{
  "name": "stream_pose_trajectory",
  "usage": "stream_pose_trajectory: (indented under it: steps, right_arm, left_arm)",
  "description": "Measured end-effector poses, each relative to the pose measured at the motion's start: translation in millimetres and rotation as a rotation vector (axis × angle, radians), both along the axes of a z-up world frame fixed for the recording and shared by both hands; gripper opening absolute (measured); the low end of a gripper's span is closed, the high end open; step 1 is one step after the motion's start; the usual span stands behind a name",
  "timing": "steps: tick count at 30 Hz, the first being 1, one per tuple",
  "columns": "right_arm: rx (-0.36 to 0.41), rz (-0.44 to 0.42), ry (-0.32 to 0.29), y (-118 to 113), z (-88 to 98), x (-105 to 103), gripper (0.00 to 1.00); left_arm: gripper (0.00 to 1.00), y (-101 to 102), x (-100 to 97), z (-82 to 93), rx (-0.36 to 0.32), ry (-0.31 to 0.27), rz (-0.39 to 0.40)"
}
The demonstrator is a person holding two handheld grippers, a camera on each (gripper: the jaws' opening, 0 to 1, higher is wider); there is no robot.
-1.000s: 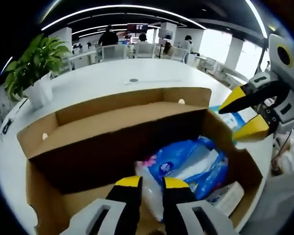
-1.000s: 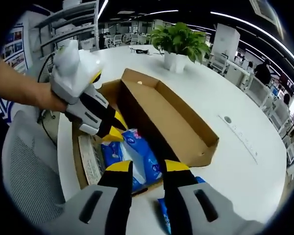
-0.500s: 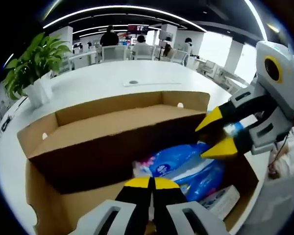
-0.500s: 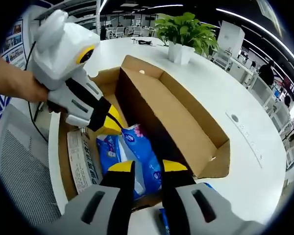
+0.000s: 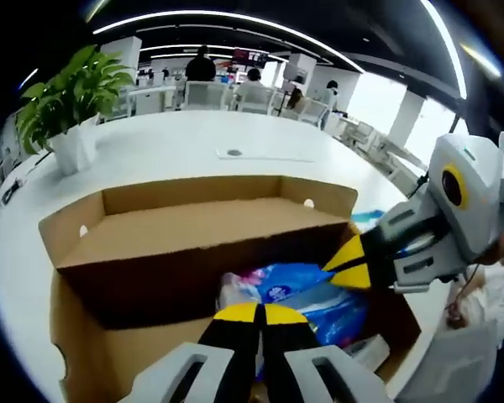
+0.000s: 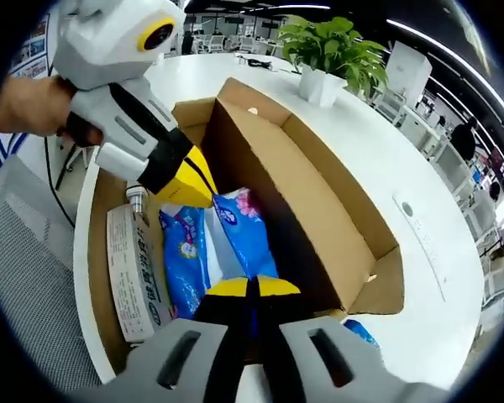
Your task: Operate the shoe box by opening the lid, removing the specified soft item, and placing it in the target area until the item is outside and the box remains undamaged.
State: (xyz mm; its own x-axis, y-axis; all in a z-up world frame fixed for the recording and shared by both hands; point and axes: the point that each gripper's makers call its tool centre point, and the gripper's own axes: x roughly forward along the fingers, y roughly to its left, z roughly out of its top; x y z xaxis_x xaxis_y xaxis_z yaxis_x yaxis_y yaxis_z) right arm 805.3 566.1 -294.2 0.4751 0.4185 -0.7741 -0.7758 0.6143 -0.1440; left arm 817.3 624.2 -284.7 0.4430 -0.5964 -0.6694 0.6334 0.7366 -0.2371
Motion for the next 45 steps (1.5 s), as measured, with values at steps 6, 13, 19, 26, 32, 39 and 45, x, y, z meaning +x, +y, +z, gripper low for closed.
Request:
stream_pose_trajectory:
  steps: [6, 13, 19, 26, 32, 39, 45]
  right_arm:
    - [0.023, -0.004, -0.022, 3, 12.5, 2, 0.00]
    - [0.041, 0.004, -0.043, 9, 29.5, 3, 0.00]
    - [0.047, 0.014, -0.064, 12, 47.0, 4, 0.00]
    - [0.056, 0.025, -0.080, 14, 66.9, 4, 0.00]
    - [0.054, 0.043, -0.096, 13, 81.8, 3, 0.00]
    - [0.050, 0.053, -0.112, 6, 103.0, 0, 0.00]
    - [0.049, 0.052, -0.130, -7, 124.7, 1, 0.00]
  left_arm:
    - [0.00, 3, -4.0, 12.2, -0.007, -0.013, -0.001]
    - [0.00, 9, 0.1, 27.4, -0.014, -0.041, 0.003]
    - [0.00, 12, -0.4, 45.7, -0.016, -0.068, 0.002]
    - [0.00, 15, -1.1, 62.6, -0.027, -0.079, -0.007]
    - [0.00, 14, -5.3, 77.9, -0.036, -0.095, -0.014]
    - [0.00, 8, -8.6, 101.2, -0.049, -0.124, -0.025]
    - [0.00, -4, -11.1, 120.9, -0.058, -0.150, -0.050]
